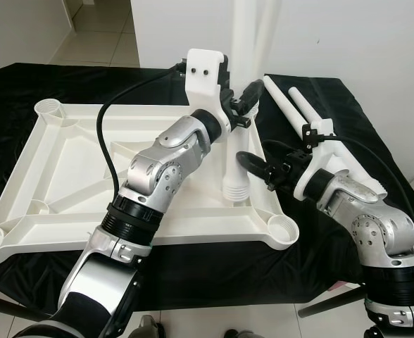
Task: Building children table
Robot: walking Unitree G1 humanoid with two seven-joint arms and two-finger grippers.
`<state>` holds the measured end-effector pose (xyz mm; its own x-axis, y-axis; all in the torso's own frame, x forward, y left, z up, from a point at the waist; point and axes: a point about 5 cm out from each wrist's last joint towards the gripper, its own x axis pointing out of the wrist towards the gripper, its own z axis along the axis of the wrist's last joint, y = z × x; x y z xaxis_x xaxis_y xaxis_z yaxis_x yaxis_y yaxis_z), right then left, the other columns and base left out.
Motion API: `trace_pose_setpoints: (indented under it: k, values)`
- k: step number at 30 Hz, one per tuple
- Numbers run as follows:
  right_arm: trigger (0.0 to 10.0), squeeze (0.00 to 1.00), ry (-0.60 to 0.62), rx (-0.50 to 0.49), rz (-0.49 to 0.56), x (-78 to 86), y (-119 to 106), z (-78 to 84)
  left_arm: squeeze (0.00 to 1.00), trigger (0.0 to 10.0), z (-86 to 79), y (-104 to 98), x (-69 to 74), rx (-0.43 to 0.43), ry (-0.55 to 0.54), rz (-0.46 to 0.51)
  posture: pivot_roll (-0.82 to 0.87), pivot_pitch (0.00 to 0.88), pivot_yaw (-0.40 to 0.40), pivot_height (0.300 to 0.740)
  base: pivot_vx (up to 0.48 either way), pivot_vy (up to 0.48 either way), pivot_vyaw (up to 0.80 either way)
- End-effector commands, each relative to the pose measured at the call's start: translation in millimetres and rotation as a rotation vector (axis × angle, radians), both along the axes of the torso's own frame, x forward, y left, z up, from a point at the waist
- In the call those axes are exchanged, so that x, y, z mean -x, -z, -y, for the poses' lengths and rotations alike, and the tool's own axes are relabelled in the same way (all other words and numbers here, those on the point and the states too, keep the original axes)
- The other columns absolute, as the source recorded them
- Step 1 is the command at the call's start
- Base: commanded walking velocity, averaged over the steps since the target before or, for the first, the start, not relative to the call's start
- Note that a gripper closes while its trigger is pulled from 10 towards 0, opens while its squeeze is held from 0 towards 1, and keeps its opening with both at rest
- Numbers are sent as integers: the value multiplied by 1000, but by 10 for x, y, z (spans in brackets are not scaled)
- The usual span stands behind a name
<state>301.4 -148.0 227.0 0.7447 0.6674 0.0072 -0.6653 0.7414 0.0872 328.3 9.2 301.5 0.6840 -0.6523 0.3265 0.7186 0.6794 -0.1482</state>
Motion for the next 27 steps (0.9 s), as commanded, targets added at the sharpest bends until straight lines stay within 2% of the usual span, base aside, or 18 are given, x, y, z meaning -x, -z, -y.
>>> trace_pose_setpoints:
  k: [1,9,17,27]
  values:
    - [10000,0,-8,14,-32,-34,39,-37,0,10000,167,-153,211,-18,269,160,-9,97,-41,740,0,0,0]
    - [10000,0,-2,24,-47,-172,32,-99,0,10000,296,-257,361,16,317,188,-5,106,-46,740,0,0,0]
    - [10000,0,-12,60,-10,-245,-36,-166,0,10000,345,-263,410,17,334,192,-1,120,-45,740,0,0,0]
    - [10000,0,-42,61,27,-251,-170,-190,0,10000,374,-231,433,9,345,188,-5,124,-46,740,0,0,0]
